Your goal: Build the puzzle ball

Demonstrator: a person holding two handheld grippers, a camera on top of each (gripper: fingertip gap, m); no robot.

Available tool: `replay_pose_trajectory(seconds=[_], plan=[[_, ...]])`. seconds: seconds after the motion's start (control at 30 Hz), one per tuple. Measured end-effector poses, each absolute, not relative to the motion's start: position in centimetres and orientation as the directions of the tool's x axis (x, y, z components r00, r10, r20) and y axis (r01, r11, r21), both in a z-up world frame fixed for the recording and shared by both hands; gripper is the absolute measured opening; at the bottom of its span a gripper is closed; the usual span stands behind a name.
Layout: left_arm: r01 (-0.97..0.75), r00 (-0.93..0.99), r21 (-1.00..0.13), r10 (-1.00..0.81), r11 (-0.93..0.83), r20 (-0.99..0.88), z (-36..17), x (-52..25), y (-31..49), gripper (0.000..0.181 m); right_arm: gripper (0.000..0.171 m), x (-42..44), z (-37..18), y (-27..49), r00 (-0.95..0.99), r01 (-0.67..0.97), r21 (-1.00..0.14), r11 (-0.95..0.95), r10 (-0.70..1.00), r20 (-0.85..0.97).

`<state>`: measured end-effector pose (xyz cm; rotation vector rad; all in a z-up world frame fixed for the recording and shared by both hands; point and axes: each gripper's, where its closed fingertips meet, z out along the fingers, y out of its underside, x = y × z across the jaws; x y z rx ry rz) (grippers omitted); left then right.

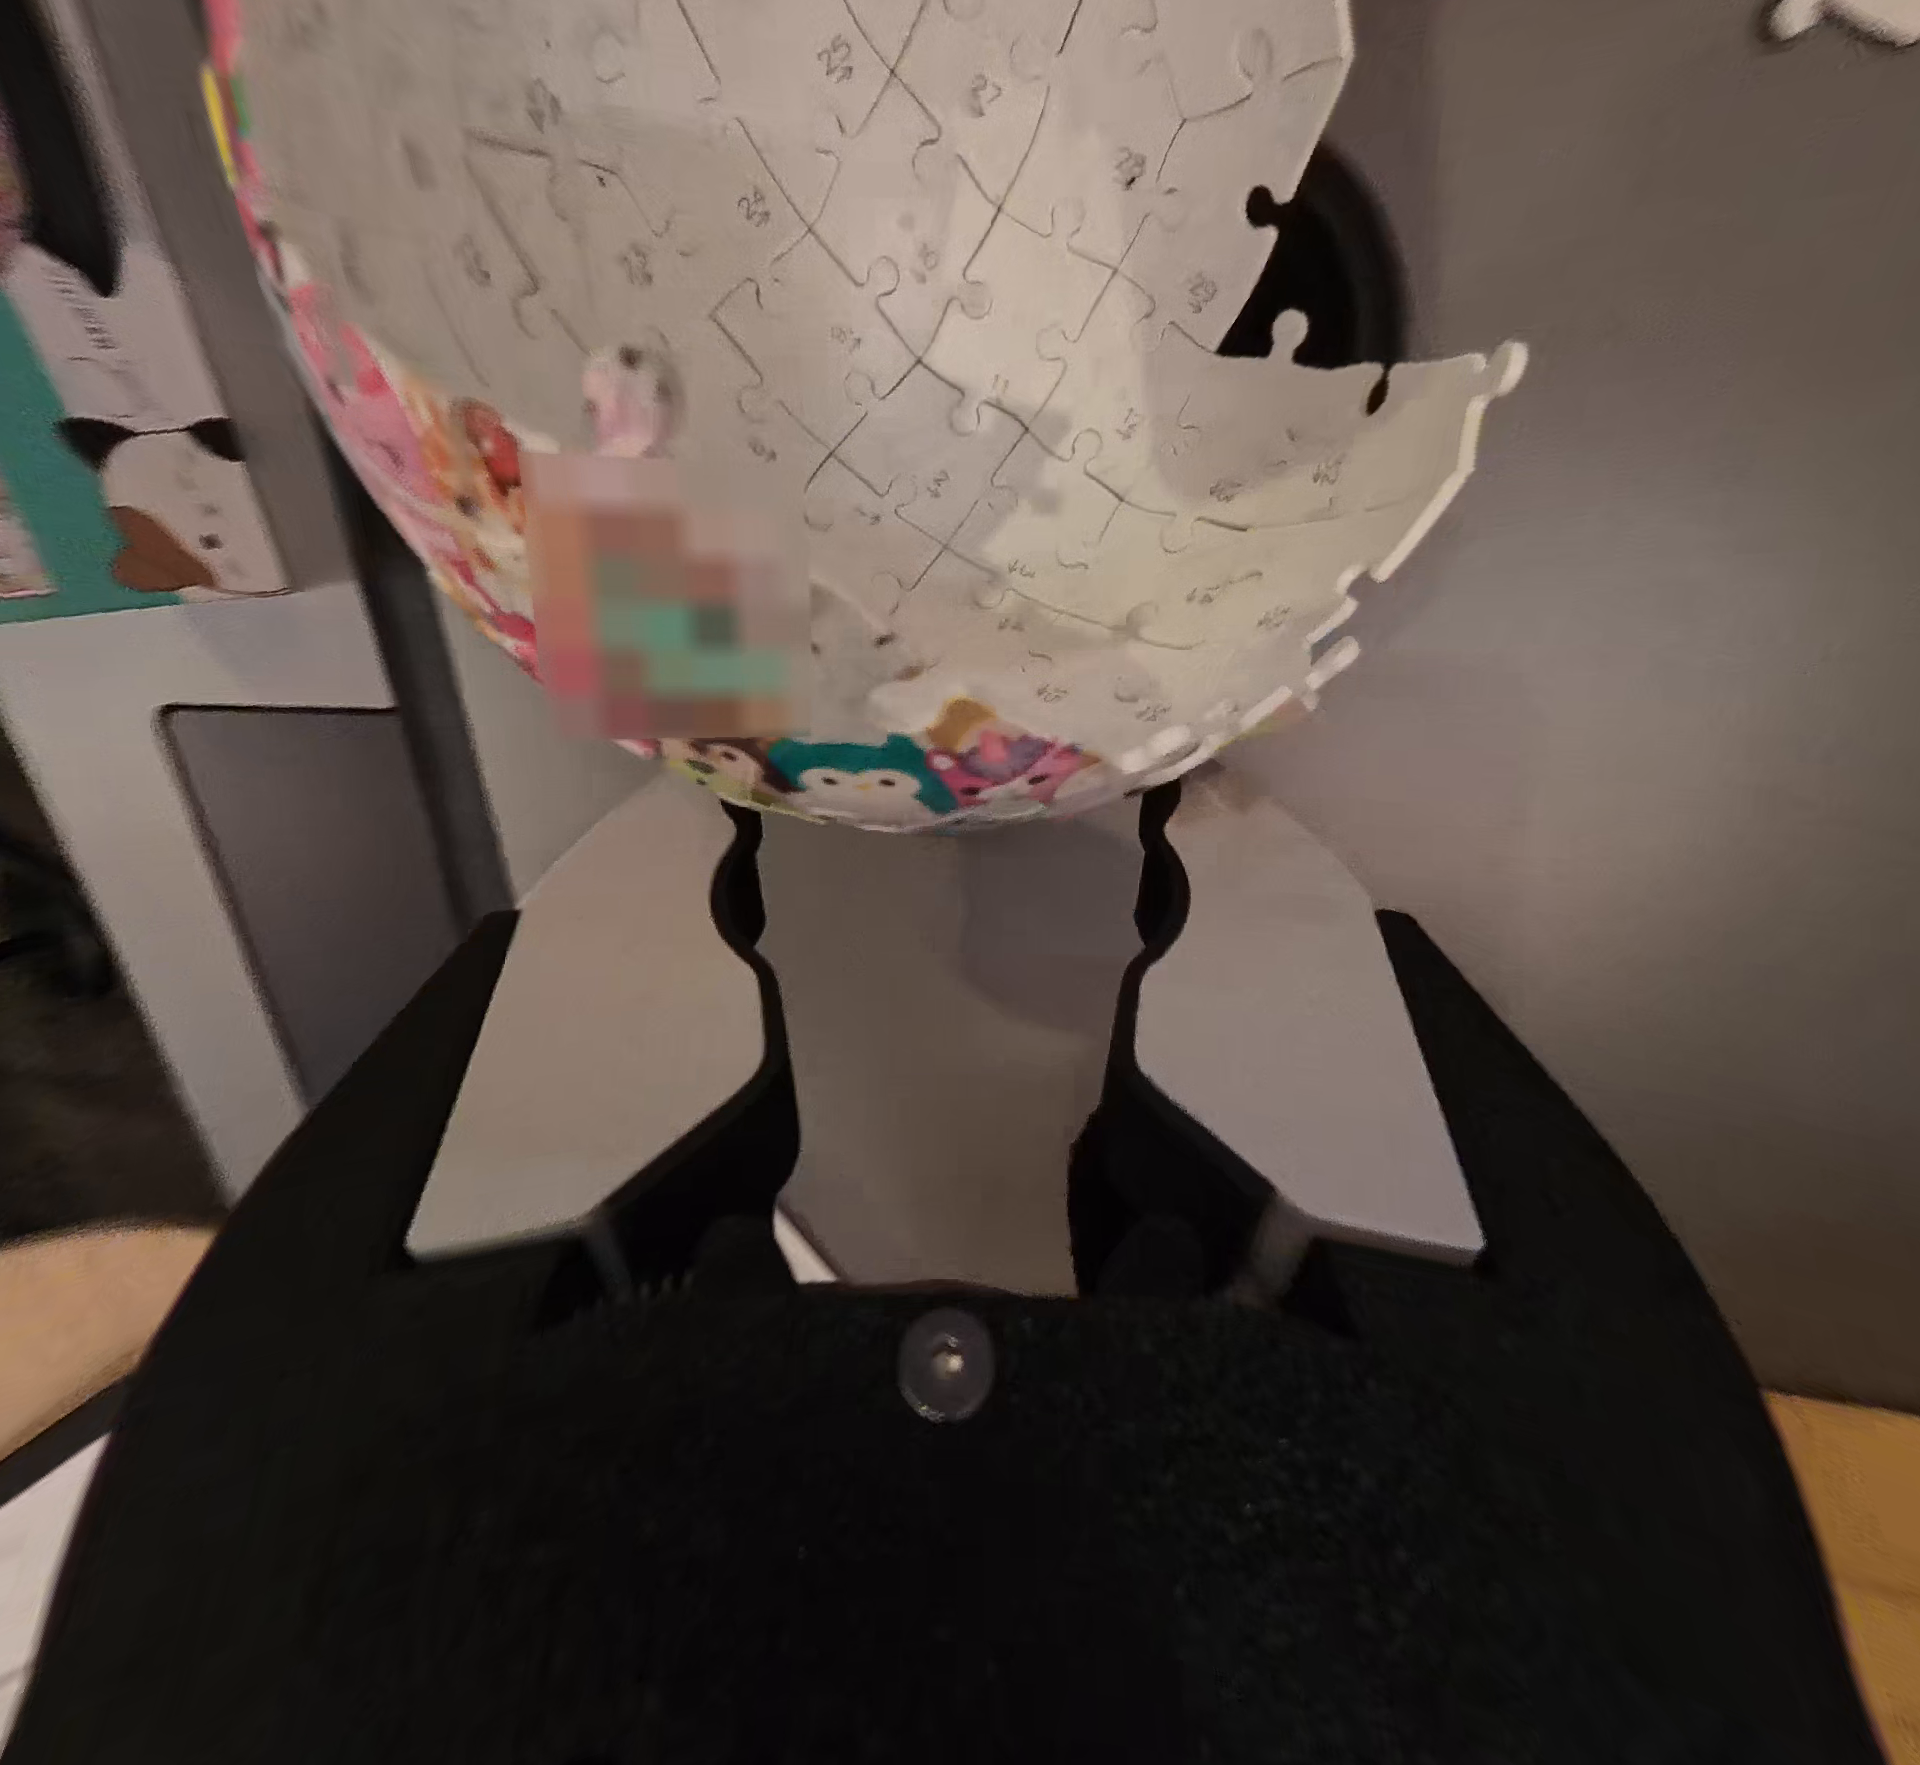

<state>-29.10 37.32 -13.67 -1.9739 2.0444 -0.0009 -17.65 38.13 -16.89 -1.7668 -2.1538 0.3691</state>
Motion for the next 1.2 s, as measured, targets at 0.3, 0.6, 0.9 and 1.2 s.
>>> replay_pose_trajectory(seconds=[0.3,0.6,0.9,1.2], plan=[[-0.985,-0.056,-0.106,-0.837,0.135,-0.545,-12.9,-30.1,38.9,0.070,0.056,-19.0,-16.0,40.8,-0.091,0.873,-0.369,0.318,0.851,0.516],[-0.982,-0.134,0.016,-0.634,0.188,-0.762,-12.8,-29.4,38.7,0.071,0.072,-18.0,-16.3,41.0,-0.103,0.907,-0.194,0.375,0.641,0.761],[-0.973,-0.190,0.086,-0.536,0.213,-0.822,-12.9,-28.9,37.6,0.071,0.067,-17.3,-16.6,40.1,-0.160,0.907,-0.115,0.404,0.585,0.795],[-0.976,-0.181,0.081,-0.542,0.203,-0.821,-13.2,-29.1,37.2,0.070,0.073,-16.8,-16.4,39.7,-0.189,0.907,-0.085,0.413,0.579,0.793]])
